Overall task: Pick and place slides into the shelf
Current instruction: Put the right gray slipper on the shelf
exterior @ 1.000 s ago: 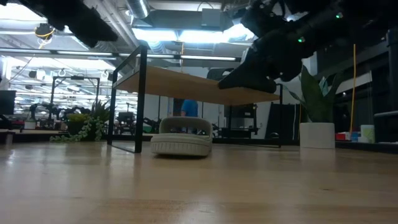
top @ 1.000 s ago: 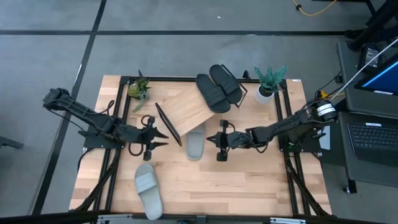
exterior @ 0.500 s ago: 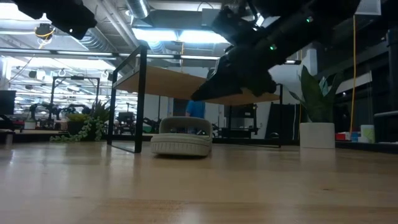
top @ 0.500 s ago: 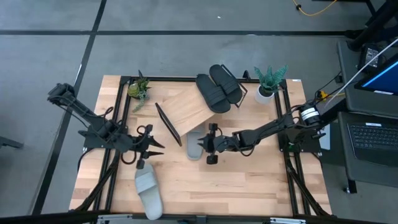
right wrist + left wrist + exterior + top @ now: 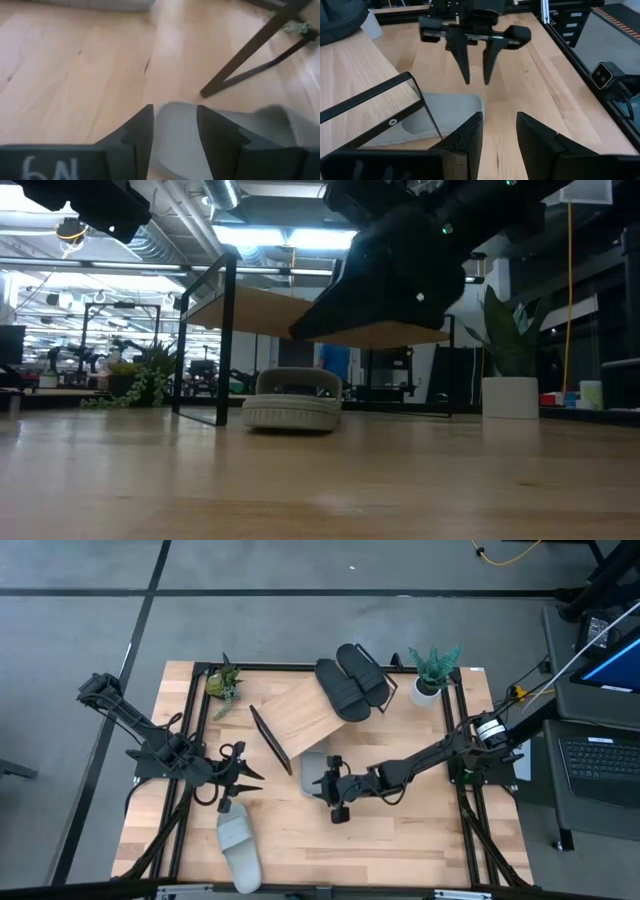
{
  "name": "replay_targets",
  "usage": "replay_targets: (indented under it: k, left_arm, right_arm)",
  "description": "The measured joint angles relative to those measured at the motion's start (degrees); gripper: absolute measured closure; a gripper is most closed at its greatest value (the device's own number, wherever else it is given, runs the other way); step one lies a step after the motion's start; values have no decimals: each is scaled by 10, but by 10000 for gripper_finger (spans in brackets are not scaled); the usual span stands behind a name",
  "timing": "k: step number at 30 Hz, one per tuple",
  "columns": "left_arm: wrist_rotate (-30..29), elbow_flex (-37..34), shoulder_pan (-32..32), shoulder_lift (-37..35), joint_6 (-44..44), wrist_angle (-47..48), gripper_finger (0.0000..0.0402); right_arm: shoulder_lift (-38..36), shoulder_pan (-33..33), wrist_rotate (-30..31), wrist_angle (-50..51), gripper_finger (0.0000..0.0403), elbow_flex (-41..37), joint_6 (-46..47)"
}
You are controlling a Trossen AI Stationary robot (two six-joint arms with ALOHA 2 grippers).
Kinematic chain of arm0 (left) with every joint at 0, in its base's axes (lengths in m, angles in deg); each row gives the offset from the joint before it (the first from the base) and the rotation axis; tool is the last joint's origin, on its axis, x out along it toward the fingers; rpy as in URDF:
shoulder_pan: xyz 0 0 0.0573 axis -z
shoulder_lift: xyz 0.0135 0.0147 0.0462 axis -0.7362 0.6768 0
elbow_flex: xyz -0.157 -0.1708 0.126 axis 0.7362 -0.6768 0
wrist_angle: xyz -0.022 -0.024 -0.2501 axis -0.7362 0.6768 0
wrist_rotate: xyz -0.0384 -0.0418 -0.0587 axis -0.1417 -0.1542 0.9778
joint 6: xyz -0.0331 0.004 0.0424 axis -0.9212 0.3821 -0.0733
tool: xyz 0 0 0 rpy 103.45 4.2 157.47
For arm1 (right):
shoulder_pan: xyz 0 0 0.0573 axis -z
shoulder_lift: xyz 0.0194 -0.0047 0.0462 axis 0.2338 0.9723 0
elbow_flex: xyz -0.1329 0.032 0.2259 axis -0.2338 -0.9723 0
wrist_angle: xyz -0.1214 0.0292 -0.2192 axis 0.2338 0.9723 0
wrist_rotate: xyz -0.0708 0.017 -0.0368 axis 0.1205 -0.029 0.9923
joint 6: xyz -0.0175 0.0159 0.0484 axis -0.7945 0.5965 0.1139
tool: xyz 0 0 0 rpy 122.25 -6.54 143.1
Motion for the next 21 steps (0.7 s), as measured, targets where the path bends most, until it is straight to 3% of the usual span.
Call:
replay_targets:
  k: [5,12,21]
  left_arm:
    - [0,0,0,0,0,0,292]
    - [0,0,0,0,-1,1,292]
    - [1,0,0,0,0,7,292]
  right_arm:
    - [37,-3,2,41,243,43,2]
    - [82,-7,3,229,241,159,58]
    - [117,-8,3,248,241,200,46]
